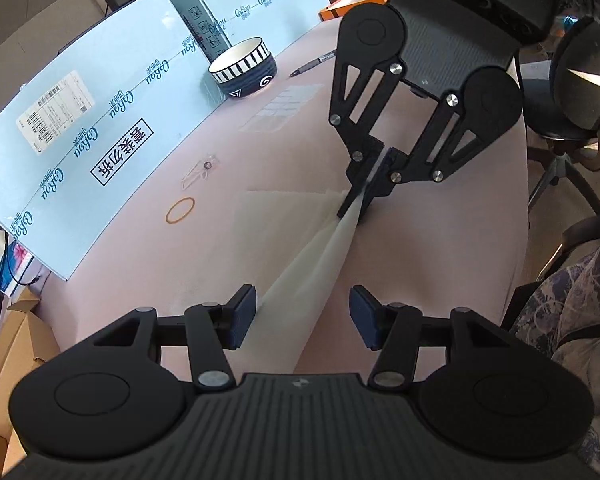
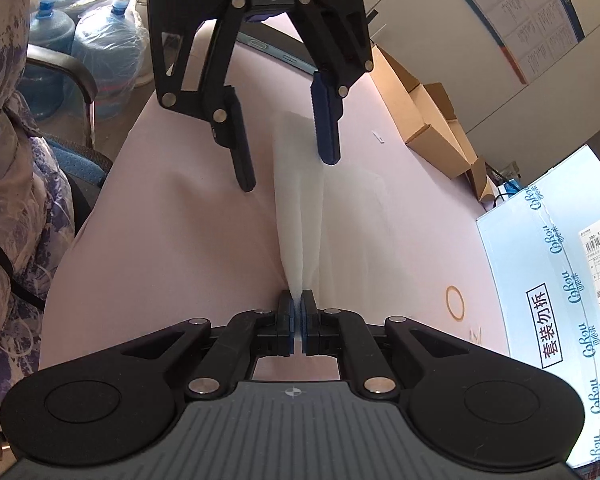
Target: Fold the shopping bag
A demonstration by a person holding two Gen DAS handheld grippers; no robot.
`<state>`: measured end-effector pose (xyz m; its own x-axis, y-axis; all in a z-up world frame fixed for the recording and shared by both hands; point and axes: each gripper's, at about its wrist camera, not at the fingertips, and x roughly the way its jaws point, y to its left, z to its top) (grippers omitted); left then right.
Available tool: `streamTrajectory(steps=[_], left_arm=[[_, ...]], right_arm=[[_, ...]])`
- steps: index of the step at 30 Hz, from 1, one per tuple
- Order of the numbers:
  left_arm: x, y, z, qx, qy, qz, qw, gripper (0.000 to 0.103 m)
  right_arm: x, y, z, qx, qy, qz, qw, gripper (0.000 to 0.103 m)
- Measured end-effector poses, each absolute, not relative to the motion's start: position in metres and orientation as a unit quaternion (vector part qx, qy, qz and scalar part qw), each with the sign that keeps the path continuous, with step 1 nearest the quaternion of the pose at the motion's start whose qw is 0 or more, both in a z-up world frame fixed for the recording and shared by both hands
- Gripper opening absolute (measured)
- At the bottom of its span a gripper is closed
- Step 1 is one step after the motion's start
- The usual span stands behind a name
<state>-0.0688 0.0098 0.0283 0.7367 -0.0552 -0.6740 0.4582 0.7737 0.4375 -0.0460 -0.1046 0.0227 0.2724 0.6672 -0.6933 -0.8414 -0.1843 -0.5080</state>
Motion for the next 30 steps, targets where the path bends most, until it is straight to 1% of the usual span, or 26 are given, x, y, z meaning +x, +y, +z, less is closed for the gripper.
streamTrajectory(steps=[3, 4, 6, 7, 9, 12, 17, 22, 25, 28, 30], left_arm=[[-0.065, 0.011, 0.028, 0.299, 0.338, -0.146, 0.881, 0.048], [-0.064, 0.012, 0.029, 0.296, 0.341, -0.147, 0.88, 0.047], [-0.064, 0.013, 0.03, 0.289, 0.351, -0.151, 0.878, 0.036], [-0.063, 0.016, 0.031, 0.28, 0.358, -0.151, 0.878, 0.033], [-0.059, 0.022, 0.032, 0.259, 0.375, -0.151, 0.877, 0.017], [-0.055, 0.03, 0.032, 0.232, 0.393, -0.157, 0.876, 0.009], [-0.048, 0.051, 0.037, 0.158, 0.428, -0.17, 0.874, 0.007], [-0.036, 0.08, 0.033, 0.057, 0.459, -0.177, 0.869, 0.007], [-0.026, 0.098, 0.03, -0.011, 0.477, -0.184, 0.859, 0.009], [-0.016, 0.117, 0.025, -0.077, 0.494, -0.196, 0.844, 0.009], [-0.009, 0.129, 0.019, -0.119, 0.504, -0.202, 0.831, 0.009]], right_arm=[[-0.046, -0.104, 0.023, -0.475, 0.096, 0.599, 0.638, 0.005], [-0.047, -0.104, 0.023, -0.474, 0.096, 0.599, 0.638, 0.005], [-0.046, -0.102, 0.023, -0.475, 0.094, 0.599, 0.638, 0.005], [-0.047, -0.102, 0.023, -0.475, 0.094, 0.599, 0.637, 0.005], [-0.039, -0.108, 0.023, -0.473, 0.095, 0.6, 0.638, 0.005], [-0.036, -0.11, 0.023, -0.469, 0.093, 0.599, 0.642, 0.006], [-0.029, -0.107, 0.022, -0.467, 0.095, 0.6, 0.642, 0.006], [-0.02, -0.109, 0.027, -0.446, 0.12, 0.61, 0.644, 0.006], [-0.01, -0.108, 0.031, -0.422, 0.145, 0.618, 0.647, 0.006], [0.005, -0.106, 0.034, -0.383, 0.18, 0.634, 0.648, 0.006], [0.024, -0.106, 0.035, -0.331, 0.221, 0.651, 0.646, 0.008]])
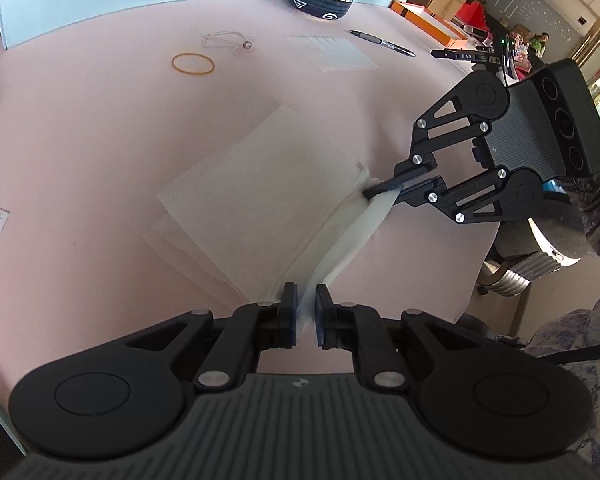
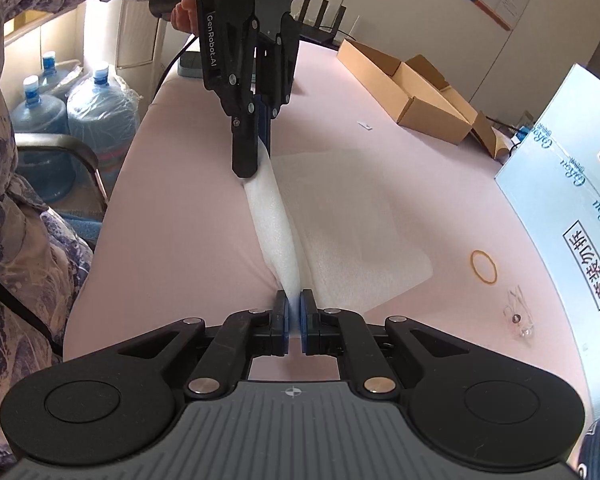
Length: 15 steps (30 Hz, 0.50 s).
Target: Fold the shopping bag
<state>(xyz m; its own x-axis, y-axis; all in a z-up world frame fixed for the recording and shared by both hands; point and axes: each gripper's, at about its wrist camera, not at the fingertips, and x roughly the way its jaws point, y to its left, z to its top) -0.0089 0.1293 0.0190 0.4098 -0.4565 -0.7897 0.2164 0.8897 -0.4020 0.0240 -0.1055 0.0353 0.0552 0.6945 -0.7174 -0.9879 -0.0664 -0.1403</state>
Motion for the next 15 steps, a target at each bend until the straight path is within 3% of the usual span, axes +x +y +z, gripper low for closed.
streamTrajectory(steps=[2, 4, 6, 8, 15], left_arm=[[-0.004, 0.141, 0.013, -0.161, 0.513, -0.208, 0.817, 0.008], [0.0, 0.147, 0.009, -0.183, 0.517, -0.212, 0.809, 0.007], [0.001, 0.152, 0.006, -0.198, 0.518, -0.215, 0.804, 0.006], [0.001, 0.154, 0.003, -0.211, 0.519, -0.215, 0.8, 0.005], [0.002, 0.157, 0.0, -0.232, 0.522, -0.219, 0.791, 0.005]], right_arm=[[0.045, -0.105, 0.035, -0.27, 0.268, 0.666, 0.641, 0.011], [0.059, -0.108, 0.034, -0.22, 0.301, 0.679, 0.633, 0.021], [0.065, -0.112, 0.033, -0.193, 0.313, 0.668, 0.647, 0.06], [0.063, -0.117, 0.033, -0.208, 0.292, 0.645, 0.675, 0.059], [0.063, -0.161, 0.066, -0.104, 0.209, 0.613, 0.755, 0.057]])
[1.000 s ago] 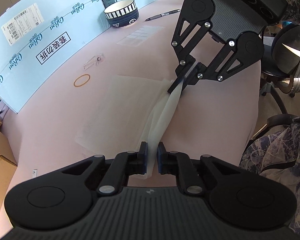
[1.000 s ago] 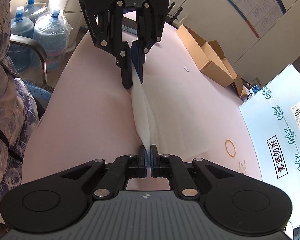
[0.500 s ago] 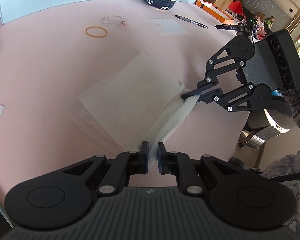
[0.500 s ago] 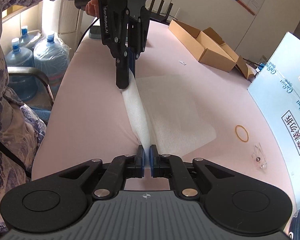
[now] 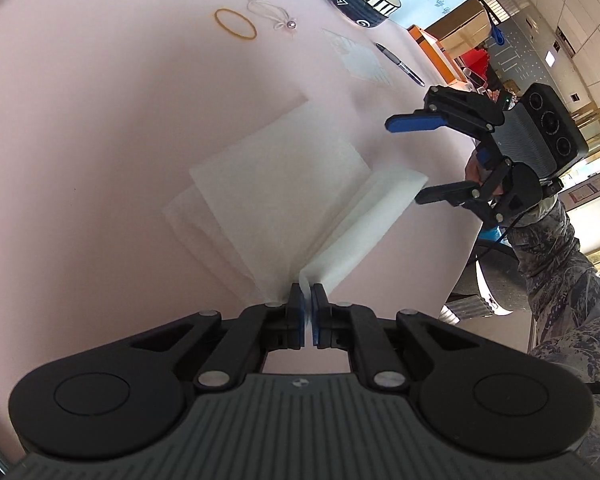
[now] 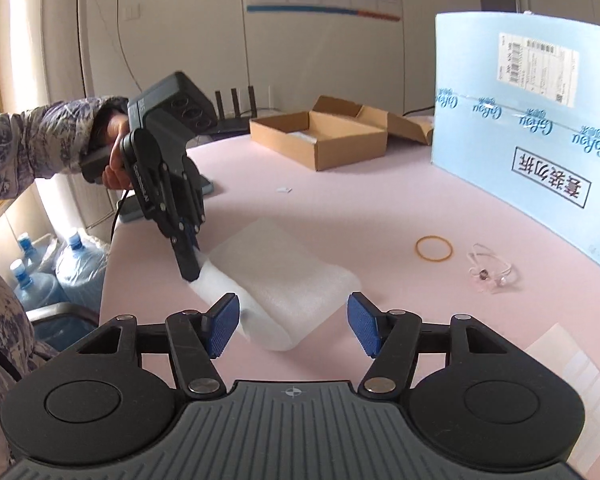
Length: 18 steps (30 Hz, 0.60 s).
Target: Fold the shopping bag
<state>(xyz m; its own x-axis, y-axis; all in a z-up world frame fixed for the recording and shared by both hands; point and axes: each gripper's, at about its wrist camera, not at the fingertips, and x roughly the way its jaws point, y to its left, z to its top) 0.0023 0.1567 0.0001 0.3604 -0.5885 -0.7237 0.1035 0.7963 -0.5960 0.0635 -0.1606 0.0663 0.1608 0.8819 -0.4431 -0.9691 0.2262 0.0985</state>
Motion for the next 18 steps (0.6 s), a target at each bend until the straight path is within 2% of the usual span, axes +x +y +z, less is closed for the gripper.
streamTrajectory(steps=[1, 2, 4, 5, 7, 11, 18], left_arm=[[0.003, 0.157, 0.0, -0.233, 0.522, -0.219, 0.791, 0.005], [0.002, 0.157, 0.0, -0.234, 0.523, -0.218, 0.79, 0.005], [0.002, 0.158, 0.0, -0.236, 0.525, -0.218, 0.789, 0.005], [0.002, 0.16, 0.001, -0.236, 0.526, -0.218, 0.788, 0.005], [0.003, 0.161, 0.0, -0.236, 0.527, -0.218, 0.787, 0.005], [0.002, 0.161, 0.002, -0.229, 0.526, -0.215, 0.79, 0.005], [0.002, 0.158, 0.002, -0.216, 0.523, -0.21, 0.797, 0.005]], right_arm=[[0.064, -0.165, 0.07, -0.089, 0.204, 0.614, 0.757, 0.055], [0.058, -0.17, 0.075, -0.066, 0.199, 0.618, 0.757, 0.046], [0.043, -0.169, 0.077, -0.057, 0.193, 0.628, 0.751, 0.02], [0.035, -0.166, 0.078, -0.061, 0.191, 0.636, 0.745, 0.001], [0.017, -0.156, 0.077, -0.096, 0.182, 0.643, 0.738, 0.001], [0.005, -0.125, 0.059, -0.15, 0.214, 0.612, 0.746, 0.001], [0.024, -0.107, 0.038, -0.17, 0.258, 0.56, 0.769, 0.002]])
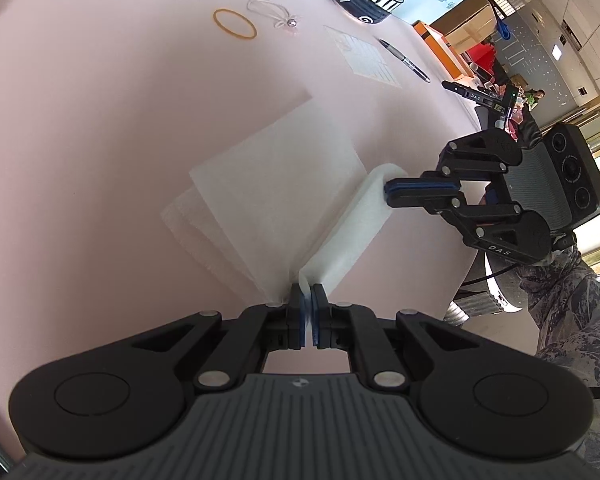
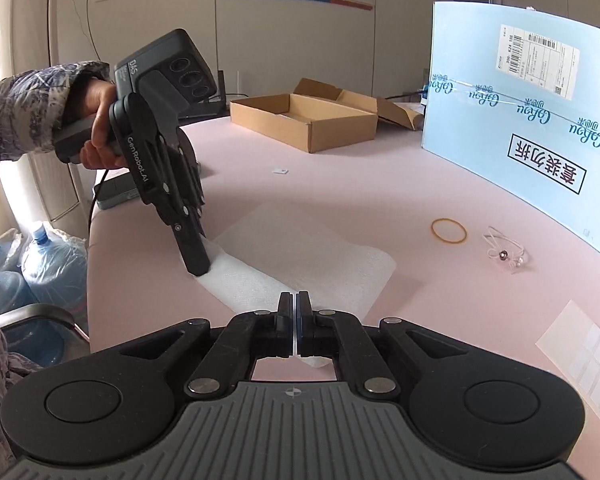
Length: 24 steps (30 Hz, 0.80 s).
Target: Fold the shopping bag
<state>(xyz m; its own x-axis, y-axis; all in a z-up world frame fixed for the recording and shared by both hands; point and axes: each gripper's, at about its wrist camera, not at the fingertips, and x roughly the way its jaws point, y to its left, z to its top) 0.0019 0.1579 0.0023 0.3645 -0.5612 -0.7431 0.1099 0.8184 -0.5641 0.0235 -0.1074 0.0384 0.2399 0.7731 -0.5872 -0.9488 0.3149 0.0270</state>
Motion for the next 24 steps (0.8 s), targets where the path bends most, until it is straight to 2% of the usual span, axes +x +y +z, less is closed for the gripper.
streamTrajectory(steps=[12, 14, 16, 24], left_arm=[[-0.012, 0.164, -0.001, -0.242, 0.488, -0.2, 0.814, 0.005], [-0.023, 0.159, 0.006, -0.228, 0.466, -0.184, 0.835, 0.006], [-0.042, 0.149, 0.022, -0.202, 0.425, -0.154, 0.869, 0.011], [-0.095, 0.104, 0.076, -0.137, 0.267, -0.122, 0.946, 0.014]], right_arm=[[0.026, -0.103, 0.026, -0.17, 0.275, 0.546, 0.773, 0.002], [0.029, -0.103, 0.025, -0.165, 0.279, 0.548, 0.771, 0.002], [0.029, -0.103, 0.025, -0.165, 0.277, 0.548, 0.772, 0.002], [0.025, -0.103, 0.023, -0.171, 0.263, 0.545, 0.778, 0.002]])
